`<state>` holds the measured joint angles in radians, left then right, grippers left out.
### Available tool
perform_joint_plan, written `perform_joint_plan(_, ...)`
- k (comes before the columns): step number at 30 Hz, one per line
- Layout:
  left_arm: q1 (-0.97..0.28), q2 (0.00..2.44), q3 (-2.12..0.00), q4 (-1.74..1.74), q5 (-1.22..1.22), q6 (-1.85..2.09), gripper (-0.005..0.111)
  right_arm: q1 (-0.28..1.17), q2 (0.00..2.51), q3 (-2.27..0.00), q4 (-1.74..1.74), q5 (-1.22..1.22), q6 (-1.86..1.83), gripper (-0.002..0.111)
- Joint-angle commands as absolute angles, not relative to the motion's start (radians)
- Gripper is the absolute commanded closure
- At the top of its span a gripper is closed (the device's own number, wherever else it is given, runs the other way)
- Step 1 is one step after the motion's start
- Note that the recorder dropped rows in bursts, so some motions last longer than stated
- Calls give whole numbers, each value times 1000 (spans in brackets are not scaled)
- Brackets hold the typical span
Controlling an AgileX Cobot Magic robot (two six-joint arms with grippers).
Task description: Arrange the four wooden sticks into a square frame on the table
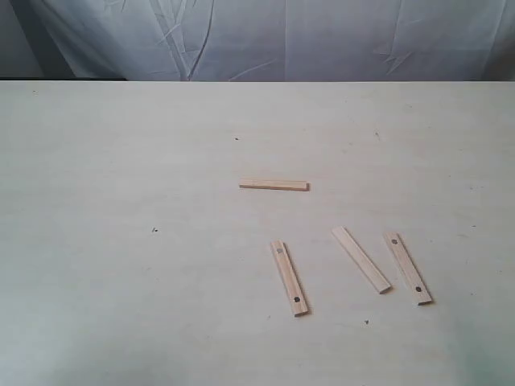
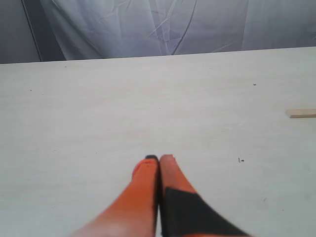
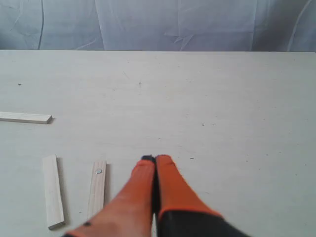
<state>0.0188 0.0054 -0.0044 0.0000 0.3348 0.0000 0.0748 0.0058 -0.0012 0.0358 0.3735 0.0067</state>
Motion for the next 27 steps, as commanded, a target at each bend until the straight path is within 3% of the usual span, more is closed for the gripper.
perform_joint_plan(1,20,0,0,5,320,0,107,69,0,0,41,364,0,108)
perform_joint_plan(27,7,0,0,28,320,7,107,69,0,0,35,364,0,108)
